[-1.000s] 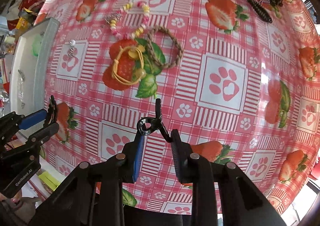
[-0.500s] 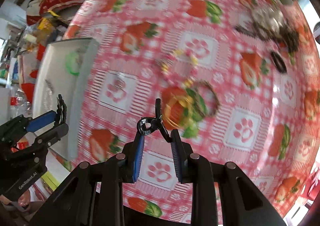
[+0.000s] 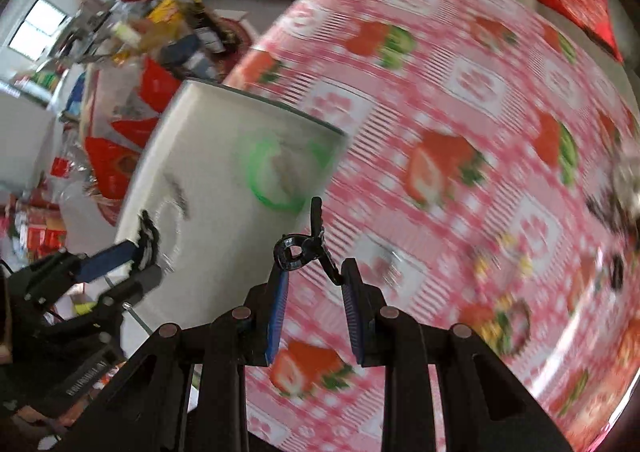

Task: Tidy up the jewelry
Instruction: 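Carry the snap clip with the left tool while the right tool carries the claw clip over the tray, then open both tools to drop the two black clips into the tray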

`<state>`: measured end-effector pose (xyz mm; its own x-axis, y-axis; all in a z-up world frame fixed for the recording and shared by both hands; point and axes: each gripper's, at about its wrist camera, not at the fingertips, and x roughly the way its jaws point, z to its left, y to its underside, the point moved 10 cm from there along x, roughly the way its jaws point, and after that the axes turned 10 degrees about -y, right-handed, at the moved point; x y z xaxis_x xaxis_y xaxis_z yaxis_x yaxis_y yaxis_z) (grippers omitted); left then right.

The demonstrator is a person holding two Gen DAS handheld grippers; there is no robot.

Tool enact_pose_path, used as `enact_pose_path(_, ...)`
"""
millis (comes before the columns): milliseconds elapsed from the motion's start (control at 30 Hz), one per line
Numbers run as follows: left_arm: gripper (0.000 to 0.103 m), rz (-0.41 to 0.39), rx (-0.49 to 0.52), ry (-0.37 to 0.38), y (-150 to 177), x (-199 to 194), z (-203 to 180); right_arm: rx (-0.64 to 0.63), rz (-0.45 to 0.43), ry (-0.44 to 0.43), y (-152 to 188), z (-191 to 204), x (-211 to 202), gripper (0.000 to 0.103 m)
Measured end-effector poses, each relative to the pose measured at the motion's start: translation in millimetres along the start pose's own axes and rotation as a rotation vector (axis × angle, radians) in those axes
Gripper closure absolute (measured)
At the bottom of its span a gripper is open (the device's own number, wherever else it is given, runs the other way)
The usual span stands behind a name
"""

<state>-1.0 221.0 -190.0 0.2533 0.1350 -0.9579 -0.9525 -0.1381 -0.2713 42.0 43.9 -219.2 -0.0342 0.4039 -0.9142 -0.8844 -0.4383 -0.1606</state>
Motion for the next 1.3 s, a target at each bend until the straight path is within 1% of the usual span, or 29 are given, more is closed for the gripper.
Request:
enact_pose_path(100,0.062,0.003,-0.044,-0.017,-8,12,17,-0.057,0.016,-0.015,-23,23,20,0.074)
enact_pose_path(233,0.062,0.006,-0.063,-0.037,-16,27,30,-0.086,0.041,-0.029,-46,42,45,0.074)
enact_pose_path(400,0.062,0.022,-0.075,-0.057,-20,46,36,-0.112,0.072,-0.032,-67,54,72,0.074)
enact_pose_path(567,0.062,0.022,-0.078,-0.07,-29,61,39,-0.118,0.088,-0.029,-84,55,93,0.074)
enact_pose_path(700,0.062,0.021,-0.064,-0.086,-33,69,39,-0.107,0.101,-0.028,-93,51,104,0.074)
enact_pose_path(833,0.062,0.034,-0.046,-0.1,-30,77,39,-0.092,0.125,-0.032,-93,46,116,0.074)
enact_pose_path(933,0.062,0.038,-0.045,-0.11,-27,80,40,-0.082,0.137,-0.053,-92,46,122,0.074)
enact_pose_path(1067,0.061,0.049,-0.044,-0.109,-23,82,40,-0.071,0.149,-0.061,-91,46,126,0.073)
enact_pose_path(1167,0.061,0.05,-0.039,-0.113,-22,81,40,-0.057,0.152,-0.079,-91,46,127,0.069)
enact_pose_path(1233,0.061,0.047,-0.035,-0.12,-22,78,41,-0.049,0.147,-0.094,-91,48,125,0.064)
enact_pose_path(1300,0.061,0.047,-0.036,-0.122,-21,76,43,-0.044,0.135,-0.107,-92,50,120,0.055)
